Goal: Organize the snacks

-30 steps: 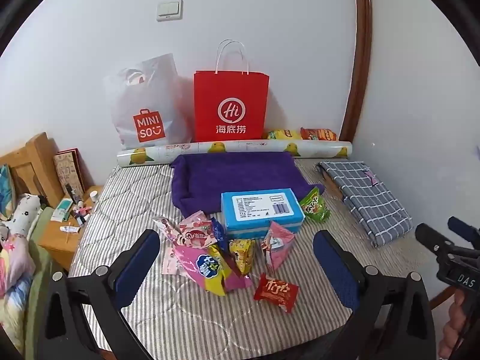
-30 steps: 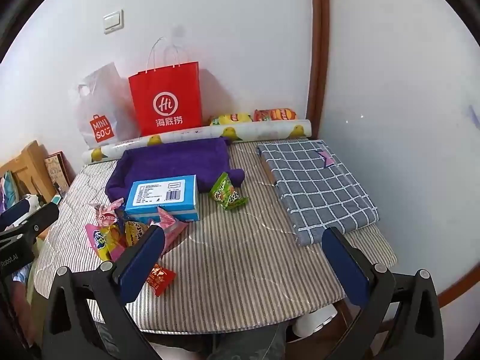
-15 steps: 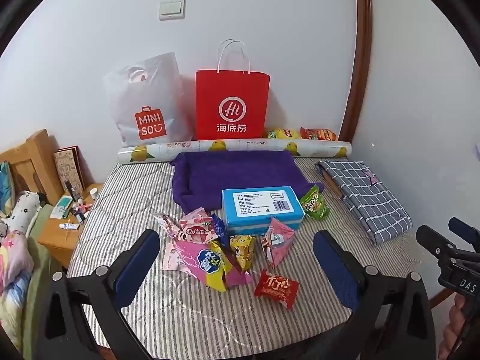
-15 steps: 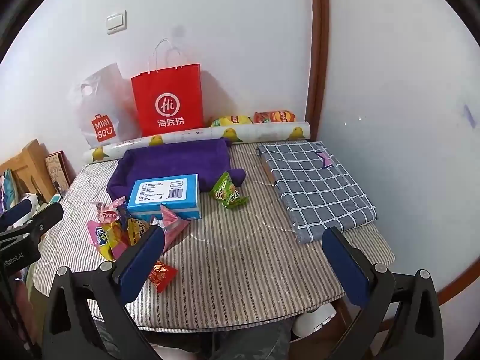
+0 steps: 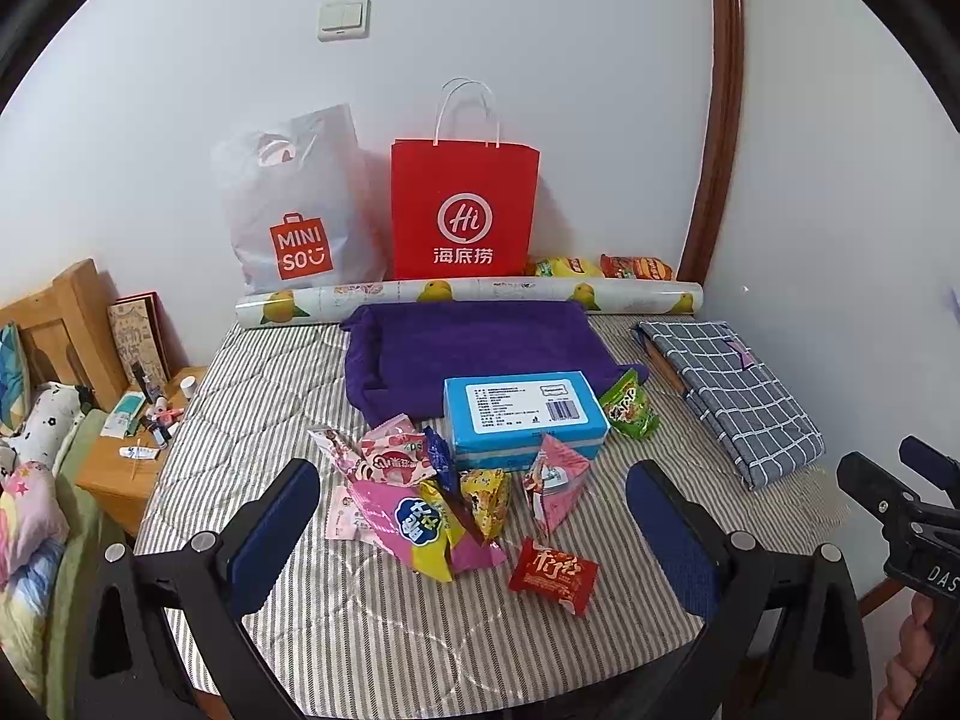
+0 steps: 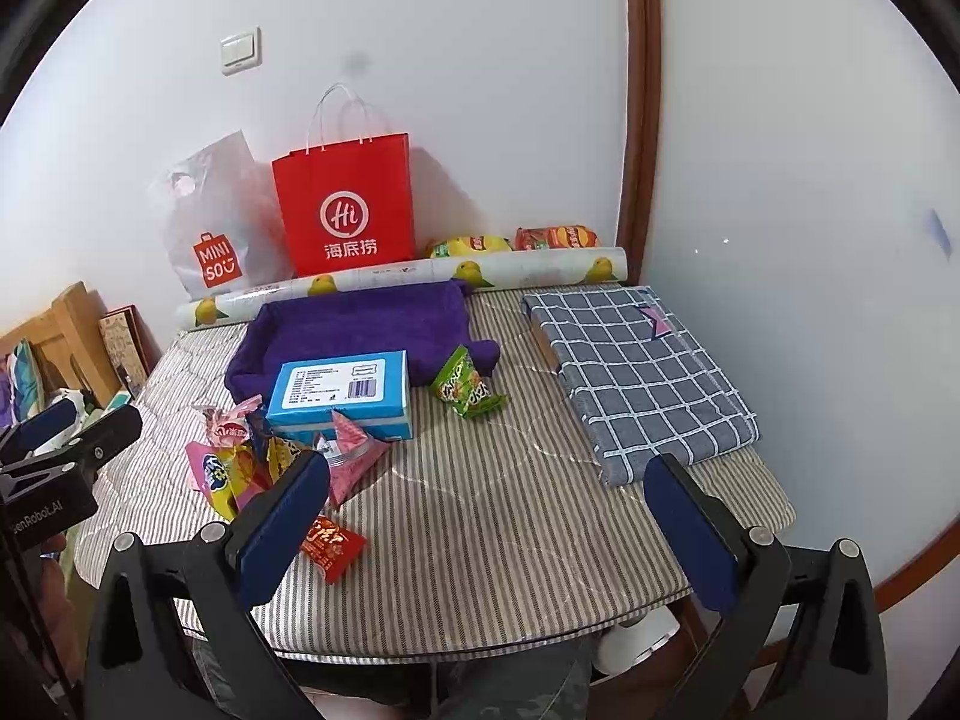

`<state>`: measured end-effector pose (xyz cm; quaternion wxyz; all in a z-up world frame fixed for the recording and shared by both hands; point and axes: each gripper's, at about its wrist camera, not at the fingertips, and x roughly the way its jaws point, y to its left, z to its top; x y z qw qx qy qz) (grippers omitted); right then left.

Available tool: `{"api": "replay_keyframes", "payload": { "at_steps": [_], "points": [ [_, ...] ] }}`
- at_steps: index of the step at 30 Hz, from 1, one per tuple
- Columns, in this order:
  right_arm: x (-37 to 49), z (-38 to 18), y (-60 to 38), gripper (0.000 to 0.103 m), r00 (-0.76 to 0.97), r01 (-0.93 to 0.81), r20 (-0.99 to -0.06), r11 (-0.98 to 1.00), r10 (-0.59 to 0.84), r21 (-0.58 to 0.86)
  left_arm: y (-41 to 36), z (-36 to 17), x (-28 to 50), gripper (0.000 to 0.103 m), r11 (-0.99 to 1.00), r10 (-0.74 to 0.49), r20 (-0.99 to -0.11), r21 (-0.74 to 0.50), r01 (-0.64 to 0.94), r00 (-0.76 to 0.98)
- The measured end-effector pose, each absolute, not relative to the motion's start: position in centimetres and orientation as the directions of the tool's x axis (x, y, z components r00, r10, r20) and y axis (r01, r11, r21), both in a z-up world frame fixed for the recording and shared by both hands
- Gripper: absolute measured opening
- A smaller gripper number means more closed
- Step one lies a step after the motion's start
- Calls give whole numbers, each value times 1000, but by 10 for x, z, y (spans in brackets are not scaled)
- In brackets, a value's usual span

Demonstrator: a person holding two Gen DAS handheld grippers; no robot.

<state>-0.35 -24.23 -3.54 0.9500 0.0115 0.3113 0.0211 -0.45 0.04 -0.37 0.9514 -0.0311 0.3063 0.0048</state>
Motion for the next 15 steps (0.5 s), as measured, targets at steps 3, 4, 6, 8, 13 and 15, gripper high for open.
{"api": "replay_keyframes", "payload": {
  "at_steps": [3,4,6,8,13,15],
  "points": [
    [-3,-36,-243,103,806,-35,-590,999,49,34,-1,-4,-6,103,998,-12,-580,-54,-24,814],
    [-3,-35,-244,103,806,-35,-589,999,49,35,-1,-4,-6,103,998,-12,-579,-51,-22,815],
    [-5,-35,-242,103,807,-35,-588,999,50,37,-2,-3,-7,103,999,-11,-576,-48,-21,817],
    [-5,-35,-243,103,809,-36,-586,999,50,36,-3,-3,-9,103,999,-15,-573,-50,-17,819],
    [-7,-35,-241,103,811,-40,-582,999,54,36,-3,-1,-10,103,999,-11,-568,-48,-19,823],
    [-7,-35,-241,103,810,-41,-584,999,53,33,-3,-1,-10,103,999,-8,-566,-48,-23,824]
  ]
}}
